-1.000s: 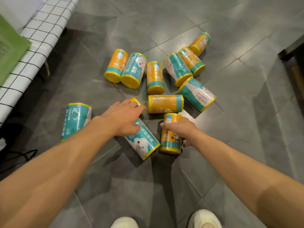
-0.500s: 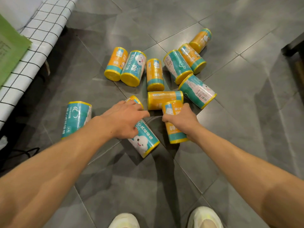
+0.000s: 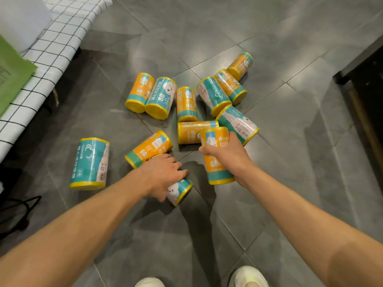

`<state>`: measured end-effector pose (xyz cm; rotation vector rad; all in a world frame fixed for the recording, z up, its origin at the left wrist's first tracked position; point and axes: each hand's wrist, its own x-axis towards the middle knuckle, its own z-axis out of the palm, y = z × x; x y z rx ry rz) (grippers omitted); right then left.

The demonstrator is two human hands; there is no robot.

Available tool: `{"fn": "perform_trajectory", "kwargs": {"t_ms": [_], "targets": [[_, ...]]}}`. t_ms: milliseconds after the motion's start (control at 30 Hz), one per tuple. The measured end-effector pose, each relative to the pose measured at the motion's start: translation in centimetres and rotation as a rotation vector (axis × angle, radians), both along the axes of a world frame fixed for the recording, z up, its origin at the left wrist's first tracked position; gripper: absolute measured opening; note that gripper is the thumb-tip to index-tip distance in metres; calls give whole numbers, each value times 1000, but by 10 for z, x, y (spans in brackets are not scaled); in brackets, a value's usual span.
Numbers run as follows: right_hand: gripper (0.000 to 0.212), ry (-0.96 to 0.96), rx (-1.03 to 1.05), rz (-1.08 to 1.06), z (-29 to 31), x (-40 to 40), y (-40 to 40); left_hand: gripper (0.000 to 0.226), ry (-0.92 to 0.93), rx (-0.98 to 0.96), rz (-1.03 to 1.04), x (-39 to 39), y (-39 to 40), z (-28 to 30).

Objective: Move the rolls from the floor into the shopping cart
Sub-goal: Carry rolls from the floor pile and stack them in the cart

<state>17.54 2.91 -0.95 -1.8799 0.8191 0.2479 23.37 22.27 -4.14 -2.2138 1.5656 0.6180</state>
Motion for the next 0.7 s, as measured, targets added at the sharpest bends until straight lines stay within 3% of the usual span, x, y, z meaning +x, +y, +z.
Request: {"fn": "perform_trajectory", "kwargs": {"t_ms": [100, 200, 367, 533, 700], "targets": [[66, -29, -24, 16, 3, -2, 0, 94, 47, -99, 214, -7, 6, -7], [67, -71, -32, 32, 11, 0, -2, 96, 190, -267, 597, -11, 9, -6], [74, -140, -29, 6, 40, 2, -4, 81, 507, -669, 1267, 5, 8, 39], [65, -158, 20, -97, 122, -1, 1, 40, 772, -1111, 1635, 10, 12, 150], [66, -175, 49, -68, 294, -6, 11, 68, 771, -1197, 1771, 0, 27, 330]]}}
